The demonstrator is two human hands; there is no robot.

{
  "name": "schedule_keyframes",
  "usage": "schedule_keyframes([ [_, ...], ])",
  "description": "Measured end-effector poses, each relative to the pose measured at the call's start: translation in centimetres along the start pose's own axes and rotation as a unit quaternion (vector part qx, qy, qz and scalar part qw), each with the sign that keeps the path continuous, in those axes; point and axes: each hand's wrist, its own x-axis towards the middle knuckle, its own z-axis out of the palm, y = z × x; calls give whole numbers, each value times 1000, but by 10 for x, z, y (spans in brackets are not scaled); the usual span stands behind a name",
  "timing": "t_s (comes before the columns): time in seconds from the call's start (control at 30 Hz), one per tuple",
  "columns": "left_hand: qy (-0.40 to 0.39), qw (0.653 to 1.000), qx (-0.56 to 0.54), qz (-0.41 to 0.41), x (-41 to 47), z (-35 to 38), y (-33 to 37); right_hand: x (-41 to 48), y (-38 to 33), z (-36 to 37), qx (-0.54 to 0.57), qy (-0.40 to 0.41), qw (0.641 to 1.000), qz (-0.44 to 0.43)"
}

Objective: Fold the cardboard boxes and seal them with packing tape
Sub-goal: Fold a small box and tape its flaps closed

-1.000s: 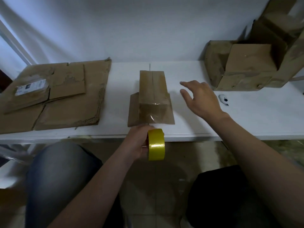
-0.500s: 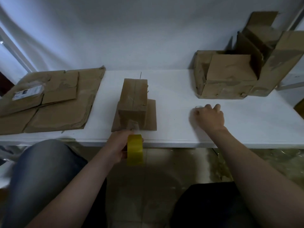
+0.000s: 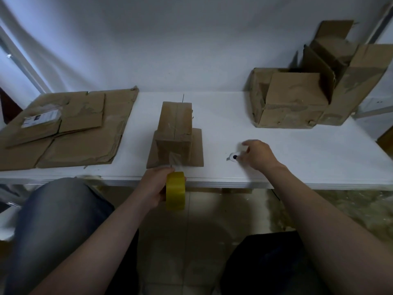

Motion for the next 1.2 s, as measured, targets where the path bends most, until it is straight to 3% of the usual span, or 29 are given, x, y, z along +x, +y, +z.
schedule_keyframes([
  [0.1,6,1000,6,6,4,-4,-4,-9,-6,-2,15,-6,1000,-19],
  [0.17,10,1000,21,17,7,-8,-8,-16,-15,-8,88,19,994,-60],
  [0.3,6,999,20,27,9,-13,-12,-42,-64,-24,203,77,952,-218],
  [0.37,1,999,16,34,7,-12,-13,-55,-89,-24,194,91,929,-301],
  [0.53,9,999,16,40,14,-15,-18,-59,-127,3,49,51,885,-460],
  [0.7,20,999,26,30,20,-18,-22,-44,-135,15,-2,32,875,-484],
  [1.2,3,999,15,36,32,-23,-34,-52,-151,33,-138,116,851,-493],
])
